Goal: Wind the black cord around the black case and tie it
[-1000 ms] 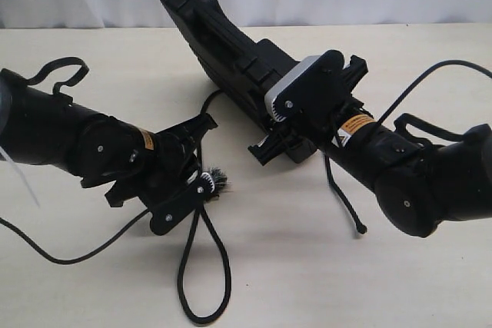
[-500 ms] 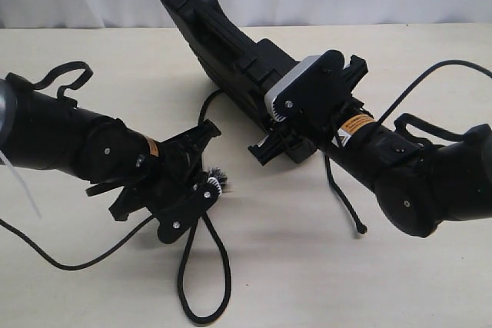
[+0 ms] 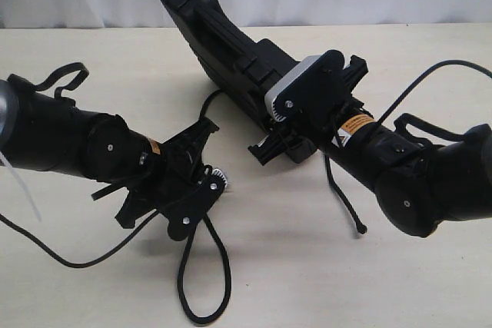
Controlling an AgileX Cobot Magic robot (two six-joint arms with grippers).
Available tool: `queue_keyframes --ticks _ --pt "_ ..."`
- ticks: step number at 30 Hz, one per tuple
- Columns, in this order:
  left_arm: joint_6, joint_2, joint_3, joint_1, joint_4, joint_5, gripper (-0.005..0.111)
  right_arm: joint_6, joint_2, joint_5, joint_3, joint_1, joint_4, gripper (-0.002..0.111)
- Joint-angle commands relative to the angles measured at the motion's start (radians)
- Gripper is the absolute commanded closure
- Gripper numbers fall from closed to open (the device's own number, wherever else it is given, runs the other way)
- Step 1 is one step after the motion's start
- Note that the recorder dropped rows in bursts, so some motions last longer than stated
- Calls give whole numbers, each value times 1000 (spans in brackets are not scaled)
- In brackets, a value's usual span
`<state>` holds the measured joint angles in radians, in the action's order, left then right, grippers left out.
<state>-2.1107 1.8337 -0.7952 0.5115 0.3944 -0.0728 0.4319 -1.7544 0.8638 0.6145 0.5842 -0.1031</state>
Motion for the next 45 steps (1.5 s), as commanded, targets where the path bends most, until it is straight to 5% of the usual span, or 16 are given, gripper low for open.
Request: queue_keyframes --ticks 1,8,16,19,25,36,45 --pt "-9 -8 2 3 11 31 80 -8 8 44 14 -2 10 104" --pt "-1 -8 2 17 101 96 78 -8 8 44 14 -2 10 104" --pt "-3 -8 2 115 252 254 42 -7 8 43 14 -2 10 104" --pt "-32 -8 2 118 224 171 46 -7 8 38 14 -2 10 104" --pt "-32 -8 2 116 -231 43 63 -7 8 38 14 -2 10 104" --pt "-32 -8 2 18 -224 -3 63 -7 8 36 14 -2 10 104" --pt "-32 -4 2 23 -289 -27 64 -7 8 34 14 -2 10 104"
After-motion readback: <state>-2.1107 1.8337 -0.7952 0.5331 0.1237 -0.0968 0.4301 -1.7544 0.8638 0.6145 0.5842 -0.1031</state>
